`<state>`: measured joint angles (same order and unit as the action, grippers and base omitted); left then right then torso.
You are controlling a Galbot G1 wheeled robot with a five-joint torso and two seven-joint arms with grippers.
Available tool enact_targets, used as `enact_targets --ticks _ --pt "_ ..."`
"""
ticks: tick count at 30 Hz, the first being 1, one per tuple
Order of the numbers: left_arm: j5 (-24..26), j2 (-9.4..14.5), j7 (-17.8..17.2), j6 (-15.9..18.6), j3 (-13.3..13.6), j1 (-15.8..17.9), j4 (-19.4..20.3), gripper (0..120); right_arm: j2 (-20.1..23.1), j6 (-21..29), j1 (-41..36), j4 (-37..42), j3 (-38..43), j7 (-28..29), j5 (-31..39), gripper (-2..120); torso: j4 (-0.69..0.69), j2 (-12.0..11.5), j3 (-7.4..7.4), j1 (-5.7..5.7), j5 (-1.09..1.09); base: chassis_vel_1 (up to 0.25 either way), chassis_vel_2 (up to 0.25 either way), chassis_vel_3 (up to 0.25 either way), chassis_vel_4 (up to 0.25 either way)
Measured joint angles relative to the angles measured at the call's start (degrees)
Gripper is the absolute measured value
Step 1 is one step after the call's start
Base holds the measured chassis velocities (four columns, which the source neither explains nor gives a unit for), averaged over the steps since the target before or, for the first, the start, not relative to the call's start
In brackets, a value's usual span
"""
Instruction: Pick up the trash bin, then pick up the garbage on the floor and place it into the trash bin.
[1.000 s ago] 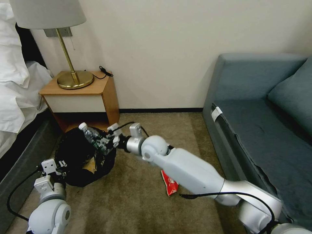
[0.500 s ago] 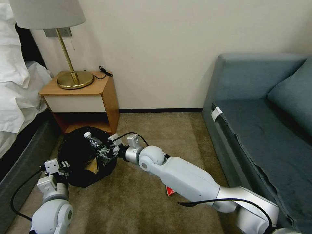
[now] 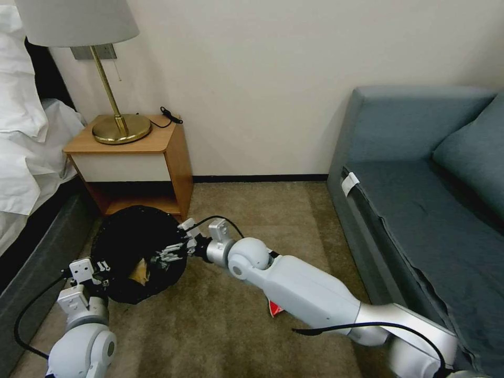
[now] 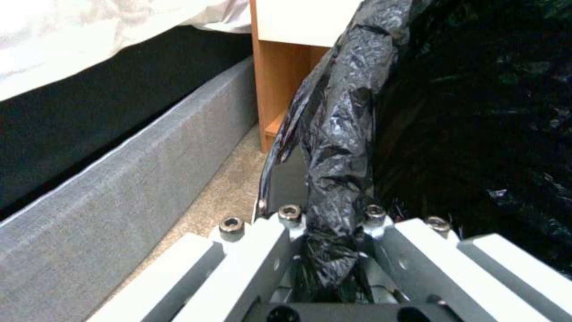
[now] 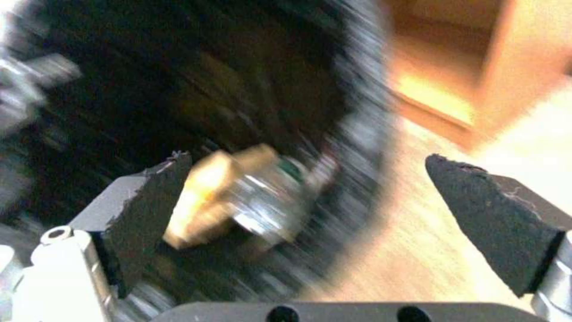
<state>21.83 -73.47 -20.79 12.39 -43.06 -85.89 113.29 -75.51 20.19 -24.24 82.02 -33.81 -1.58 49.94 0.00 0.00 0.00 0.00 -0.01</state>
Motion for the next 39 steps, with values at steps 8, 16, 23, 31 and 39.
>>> enact_targets --ticks 8,16,23,31,39 --pt "0.3 0.5 -0.1 0.0 -0.4 0.4 -0.6 2 9.4 3.4 -2.1 1.8 0.9 3.2 -1.9 100 0.00 0.0 0.00 0.00 -0.01 0.000 0.000 0.000 0.000" --pt "-0.6 0.0 0.0 0.0 0.8 0.5 -1.2 2 17.4 4.2 -6.8 0.9 3.8 4.5 -7.9 100 0.00 0.0 0.00 0.00 -0.01 0.000 0.000 0.000 0.000" --pt "-0.9 -0.2 0.1 0.0 1.3 0.3 -1.2 2 17.8 4.3 -10.2 -2.0 7.1 5.6 -10.7 100 0.00 0.0 0.00 0.00 -0.01 0.000 0.000 0.000 0.000" --pt "-0.7 0.1 0.3 -0.1 1.3 -0.1 -1.3 2 17.8 4.3 -13.9 -3.7 9.4 5.5 -11.8 100 0.00 0.0 0.00 0.00 0.00 0.000 0.000 0.000 0.000" --pt "-0.5 0.1 0.3 -0.4 1.3 -0.7 -1.1 2 17.2 4.2 -18.1 -5.1 11.6 4.8 -14.8 100 0.00 0.0 0.00 0.00 0.00 0.000 0.000 0.000 0.000"
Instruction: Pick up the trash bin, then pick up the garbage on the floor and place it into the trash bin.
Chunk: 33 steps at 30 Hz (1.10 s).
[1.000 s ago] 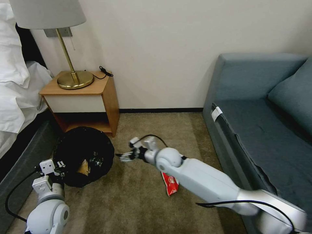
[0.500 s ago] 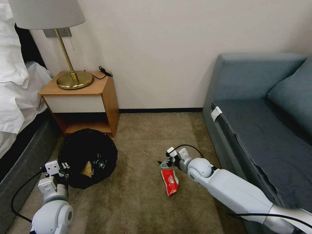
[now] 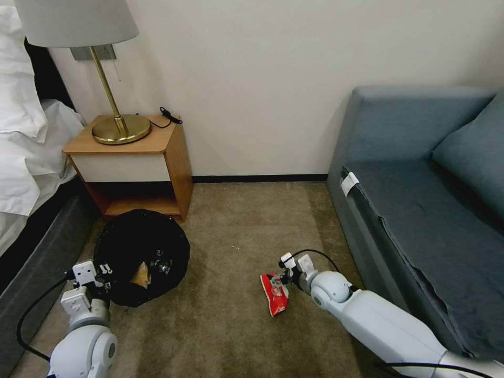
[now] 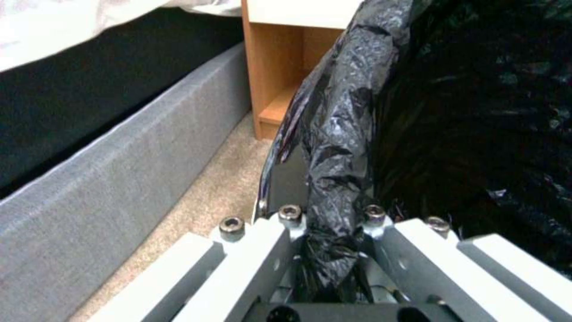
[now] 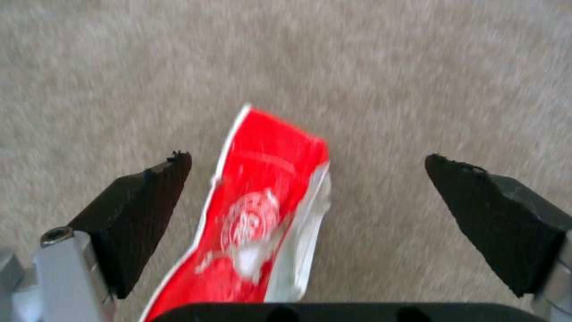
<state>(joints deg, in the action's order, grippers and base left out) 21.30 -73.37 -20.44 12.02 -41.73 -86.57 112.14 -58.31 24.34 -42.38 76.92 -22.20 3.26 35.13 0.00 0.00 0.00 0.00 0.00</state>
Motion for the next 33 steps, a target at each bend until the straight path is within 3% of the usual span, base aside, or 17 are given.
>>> enact_targets --ticks 19,27,30,33 --pt "0.4 0.0 0.2 0.0 0.6 -0.9 1.0 2 -3.3 -1.0 -5.4 -6.3 4.8 -3.0 -4.3 96 0.00 0.0 0.00 0.00 0.01 0.000 0.000 0.000 0.000" --pt "0.5 0.4 0.4 -0.1 0.1 -1.1 1.1 2 -4.7 -1.5 -5.6 -8.4 5.5 -4.5 -5.1 68 0.00 0.0 0.00 0.00 0.01 0.000 0.000 0.000 0.000" --pt "0.7 0.7 0.4 -0.1 -0.2 -1.1 1.1 2 -4.8 -1.7 -5.8 -8.5 5.5 -4.9 -5.2 51 0.00 0.0 0.00 0.00 0.00 0.000 0.000 0.000 0.000" --pt "0.8 0.7 0.4 -0.1 -0.2 -1.1 1.1 2 -4.8 -1.8 -5.9 -8.5 5.5 -5.0 -5.3 48 0.00 0.0 0.00 0.00 0.00 0.000 0.000 0.000 0.000"
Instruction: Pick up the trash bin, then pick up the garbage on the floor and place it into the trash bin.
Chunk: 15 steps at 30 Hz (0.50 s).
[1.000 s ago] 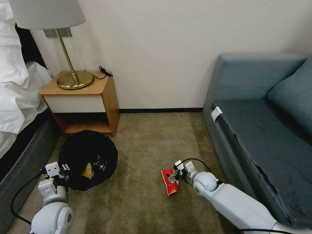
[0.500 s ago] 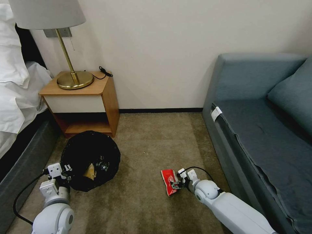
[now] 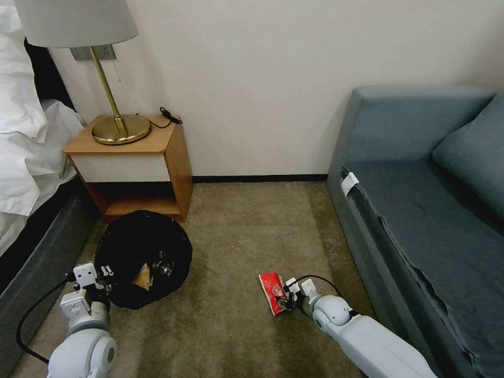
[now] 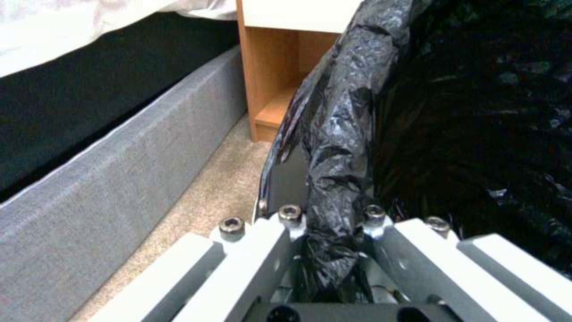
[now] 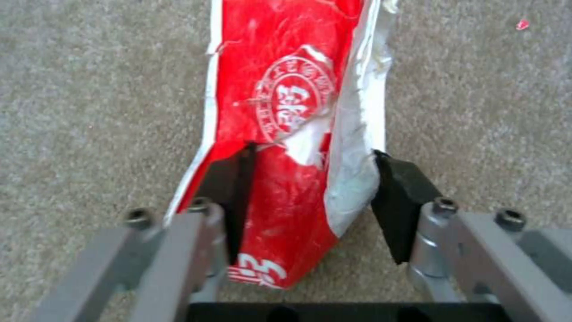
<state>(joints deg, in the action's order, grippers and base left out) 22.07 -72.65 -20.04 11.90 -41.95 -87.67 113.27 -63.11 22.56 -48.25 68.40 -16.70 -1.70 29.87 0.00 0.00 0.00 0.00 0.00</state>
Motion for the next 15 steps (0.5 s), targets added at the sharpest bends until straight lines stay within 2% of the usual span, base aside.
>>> enact_targets --ticks 1,6,9,10,11,15 --pt "0.1 0.0 0.0 0.0 0.0 0.0 0.0 2 0.0 -0.1 -0.2 0.1 0.0 -0.1 0.0 38 0.00 0.0 0.00 0.00 0.00 0.000 0.000 0.000 0.000" --pt "0.1 0.0 0.0 0.0 0.0 0.0 0.2 2 0.1 -0.2 -0.4 0.4 0.3 -0.1 -0.1 26 0.00 0.0 0.00 0.00 0.00 0.000 0.000 0.000 0.000" --pt "0.1 -0.2 0.0 -0.1 0.0 -0.1 0.3 2 0.3 -0.6 -0.5 0.8 0.8 -0.1 -0.3 8 0.00 0.0 0.00 0.00 0.00 0.000 0.000 0.000 0.000" --pt "0.1 -0.2 0.0 -0.1 0.0 -0.1 0.3 2 0.3 -0.6 -0.5 0.8 0.8 -0.1 -0.3 8 0.00 0.0 0.00 0.00 0.00 0.000 0.000 0.000 0.000" --pt "0.1 -0.2 0.1 -0.2 -0.1 -0.2 0.3 2 -0.1 -0.8 -0.6 0.9 1.9 -0.3 -0.7 1 -0.01 0.0 0.00 0.00 0.01 0.000 0.000 0.000 0.000" --pt "-0.2 -0.2 0.3 -0.5 -0.2 -0.6 0.3 2 -1.7 -0.9 -0.3 1.2 4.0 -0.3 -0.7 0 0.00 0.0 0.00 0.00 -0.01 0.000 0.000 0.000 0.000"
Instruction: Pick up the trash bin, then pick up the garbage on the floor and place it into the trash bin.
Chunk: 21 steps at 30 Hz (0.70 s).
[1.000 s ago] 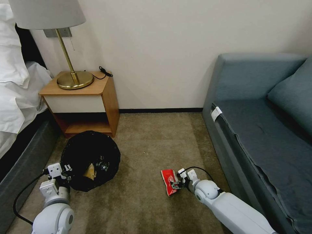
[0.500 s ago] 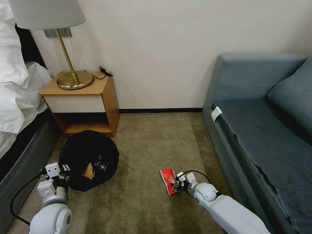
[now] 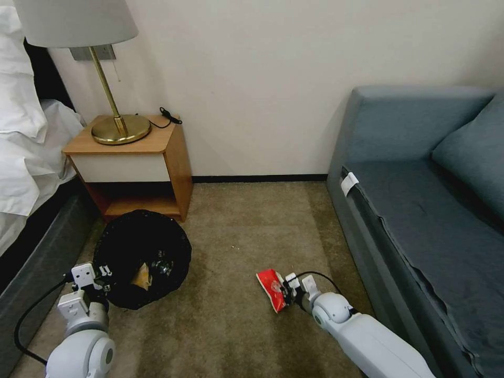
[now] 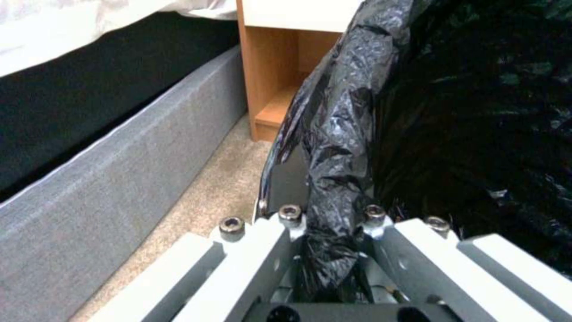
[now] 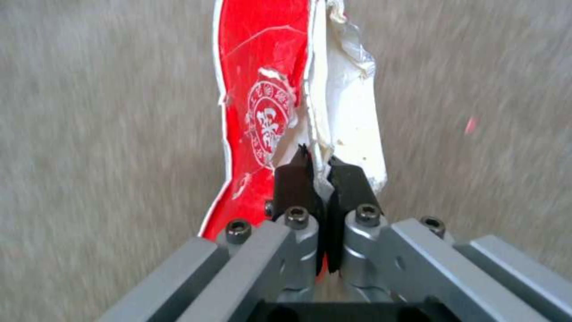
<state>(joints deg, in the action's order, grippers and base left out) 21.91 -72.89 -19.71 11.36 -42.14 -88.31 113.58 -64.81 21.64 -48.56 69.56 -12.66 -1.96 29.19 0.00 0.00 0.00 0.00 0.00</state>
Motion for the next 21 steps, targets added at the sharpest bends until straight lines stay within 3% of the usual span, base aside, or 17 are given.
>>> enact_targets --ticks 5,15,21 --pt "-0.3 -0.2 0.2 -0.4 -0.1 -0.8 0.0 2 -0.7 0.0 1.2 1.3 1.8 0.1 0.4 0 0.00 0.0 0.00 0.00 0.01 0.000 0.000 0.000 0.000" --pt "-0.7 -0.2 0.3 -0.8 -0.2 -1.9 0.3 2 1.8 -0.2 5.3 8.1 4.1 0.3 3.4 0 0.00 0.0 0.00 0.00 0.01 0.000 0.000 0.000 0.000" --pt "-0.9 -0.3 0.3 -0.9 0.0 -1.9 0.3 2 4.2 0.6 10.5 13.4 3.8 1.1 9.1 0 0.00 0.0 0.00 0.00 0.03 0.000 0.000 0.000 0.000"
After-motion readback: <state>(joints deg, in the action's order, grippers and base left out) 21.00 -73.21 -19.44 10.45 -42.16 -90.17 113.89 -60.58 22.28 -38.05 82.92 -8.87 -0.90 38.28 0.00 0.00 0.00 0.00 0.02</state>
